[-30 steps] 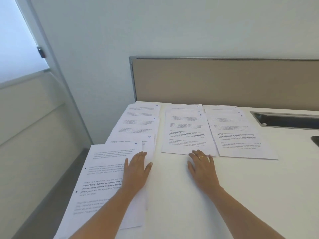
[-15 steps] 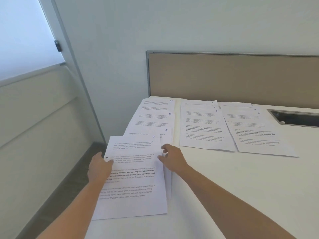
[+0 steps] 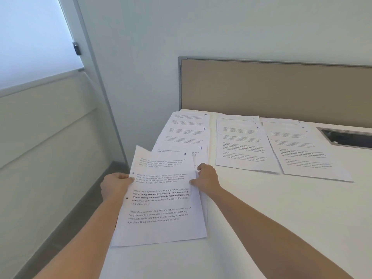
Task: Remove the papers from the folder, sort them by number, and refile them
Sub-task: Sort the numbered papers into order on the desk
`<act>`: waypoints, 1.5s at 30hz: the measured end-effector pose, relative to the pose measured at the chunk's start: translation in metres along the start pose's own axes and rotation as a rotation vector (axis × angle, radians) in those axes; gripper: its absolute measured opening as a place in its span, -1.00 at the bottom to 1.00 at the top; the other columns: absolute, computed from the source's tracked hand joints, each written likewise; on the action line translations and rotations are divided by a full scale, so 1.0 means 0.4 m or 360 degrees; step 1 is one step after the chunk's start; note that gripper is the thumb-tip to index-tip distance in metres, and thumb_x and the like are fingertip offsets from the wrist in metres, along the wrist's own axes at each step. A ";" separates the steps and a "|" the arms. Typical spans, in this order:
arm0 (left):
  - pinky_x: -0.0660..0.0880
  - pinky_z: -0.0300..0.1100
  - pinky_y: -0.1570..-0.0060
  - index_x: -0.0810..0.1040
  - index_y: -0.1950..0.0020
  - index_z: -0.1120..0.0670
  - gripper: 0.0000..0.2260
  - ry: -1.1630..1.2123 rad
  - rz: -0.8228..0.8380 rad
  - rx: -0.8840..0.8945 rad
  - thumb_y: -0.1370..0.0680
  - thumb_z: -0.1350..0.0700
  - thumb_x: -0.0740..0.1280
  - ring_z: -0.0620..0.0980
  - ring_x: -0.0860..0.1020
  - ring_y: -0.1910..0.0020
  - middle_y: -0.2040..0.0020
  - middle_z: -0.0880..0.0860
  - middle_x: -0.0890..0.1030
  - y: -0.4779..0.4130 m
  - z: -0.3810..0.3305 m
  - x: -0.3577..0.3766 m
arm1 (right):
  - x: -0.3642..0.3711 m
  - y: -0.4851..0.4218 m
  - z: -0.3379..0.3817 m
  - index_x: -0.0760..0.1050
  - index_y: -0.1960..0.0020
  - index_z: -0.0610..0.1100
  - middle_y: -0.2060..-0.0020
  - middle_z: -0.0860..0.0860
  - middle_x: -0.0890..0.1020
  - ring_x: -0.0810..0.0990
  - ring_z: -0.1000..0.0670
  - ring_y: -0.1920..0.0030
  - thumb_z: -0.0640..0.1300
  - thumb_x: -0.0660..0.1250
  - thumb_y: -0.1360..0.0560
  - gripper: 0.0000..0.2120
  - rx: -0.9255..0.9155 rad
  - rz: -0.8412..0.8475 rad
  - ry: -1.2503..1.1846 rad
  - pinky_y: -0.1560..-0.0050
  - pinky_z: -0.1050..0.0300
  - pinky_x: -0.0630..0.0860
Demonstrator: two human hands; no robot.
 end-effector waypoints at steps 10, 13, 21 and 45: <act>0.56 -0.13 0.17 0.58 -0.04 0.26 -0.83 0.0572 0.0080 0.0180 -0.47 0.25 0.42 0.00 0.55 0.35 0.28 0.06 0.59 0.075 -0.131 -0.023 | -0.019 0.025 -0.039 0.43 -0.23 -0.17 -0.11 -0.05 0.57 0.53 -0.02 -0.08 0.01 0.40 -0.46 -0.57 0.0187 0.0016 -0.0513 -0.06 0.16 0.42; 0.50 -0.35 0.52 0.55 -0.01 0.21 -0.88 0.0763 0.0150 0.0164 -0.49 0.30 0.38 -0.19 0.53 0.56 0.47 -0.01 0.59 0.088 -0.177 0.009 | -0.048 0.025 -0.073 0.48 -0.14 -0.18 0.04 -0.04 0.59 0.53 0.04 0.18 -0.03 0.42 -0.45 -0.65 0.0297 -0.0001 -0.0842 0.11 0.19 0.43; 0.59 0.07 0.02 0.59 -0.06 0.28 -0.78 0.0800 0.0500 -0.0001 -0.45 0.25 0.44 0.05 0.63 0.27 0.13 0.19 0.64 0.078 -0.239 0.237 | -0.203 -0.003 -0.236 0.51 -0.04 -0.19 0.15 -0.15 0.60 0.53 -0.09 0.20 -0.30 0.39 -0.43 -0.80 0.0518 -0.0258 -0.1278 -0.05 0.01 0.54; 0.52 -0.10 -0.09 0.55 -0.20 0.26 -0.61 0.0205 0.0825 0.0253 -0.40 0.47 0.38 0.03 0.51 0.08 0.26 0.03 0.51 0.165 -0.404 0.736 | -0.541 -0.252 -0.525 0.52 0.06 -0.17 0.17 -0.11 0.54 0.47 -0.07 0.17 -0.29 0.36 -0.45 -0.91 0.0633 -0.0766 -0.0664 0.12 0.19 0.37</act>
Point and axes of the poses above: each hand's wrist, its own y-axis away from the middle knuckle, its own x-axis out of the palm, z = x × y, the point moved 7 cm from there along -y, towards the middle knuckle
